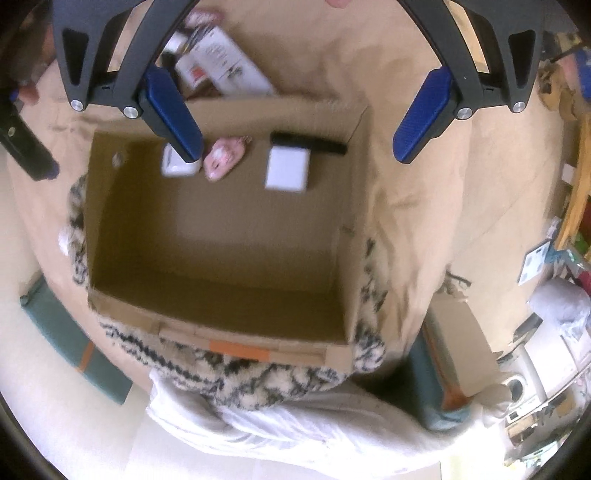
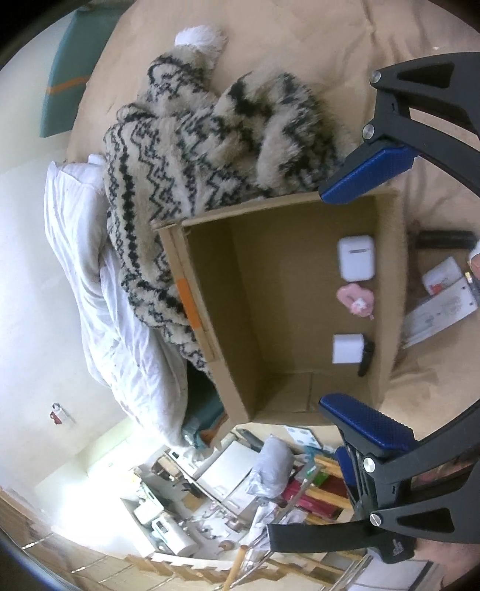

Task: Organize rigid objects
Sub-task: 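Withdraw both grippers from the box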

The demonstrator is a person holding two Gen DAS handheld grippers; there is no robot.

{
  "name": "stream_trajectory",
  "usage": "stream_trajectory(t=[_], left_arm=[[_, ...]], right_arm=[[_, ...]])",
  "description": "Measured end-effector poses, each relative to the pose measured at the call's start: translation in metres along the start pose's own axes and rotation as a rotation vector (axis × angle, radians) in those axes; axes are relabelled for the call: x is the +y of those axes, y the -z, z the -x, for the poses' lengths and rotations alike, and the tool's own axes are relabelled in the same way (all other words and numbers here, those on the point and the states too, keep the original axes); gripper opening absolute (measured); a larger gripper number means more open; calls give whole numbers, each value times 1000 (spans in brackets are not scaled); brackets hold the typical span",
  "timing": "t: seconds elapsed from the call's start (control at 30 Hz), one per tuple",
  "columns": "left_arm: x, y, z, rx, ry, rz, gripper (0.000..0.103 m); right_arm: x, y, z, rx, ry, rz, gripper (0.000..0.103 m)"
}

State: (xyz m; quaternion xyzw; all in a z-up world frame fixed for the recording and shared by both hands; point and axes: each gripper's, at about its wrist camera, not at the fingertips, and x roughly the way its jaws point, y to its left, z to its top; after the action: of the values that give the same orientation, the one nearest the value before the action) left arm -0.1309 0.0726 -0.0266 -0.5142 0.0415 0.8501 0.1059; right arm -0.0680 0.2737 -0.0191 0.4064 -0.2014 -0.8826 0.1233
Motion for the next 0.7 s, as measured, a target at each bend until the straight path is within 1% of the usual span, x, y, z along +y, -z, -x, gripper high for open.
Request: stream_trajectory(t=[0.07,0.13,0.27,0.33,0.5,0.7], left_arm=[[5,10,4,1,-28,-21,103],[12,21,11,-15,-57,-35,103],[24,39,20,-35,-87,-75,103],[31,46,25,-43,-84,-71,103],[38,56,38,-99,-94,-73,103],[41,63,33,-84,-83,-68,102]], right_arm=[[-1,10,5,13,1,-13,103],[-2,19,9,22,10,-20,103],[-4,37,16,48,30,-35,103],[-5,45,18,62,43,-42,103],[-8,57,17,87,75,-57,103],[-8,69,7,137,124,-45,103]])
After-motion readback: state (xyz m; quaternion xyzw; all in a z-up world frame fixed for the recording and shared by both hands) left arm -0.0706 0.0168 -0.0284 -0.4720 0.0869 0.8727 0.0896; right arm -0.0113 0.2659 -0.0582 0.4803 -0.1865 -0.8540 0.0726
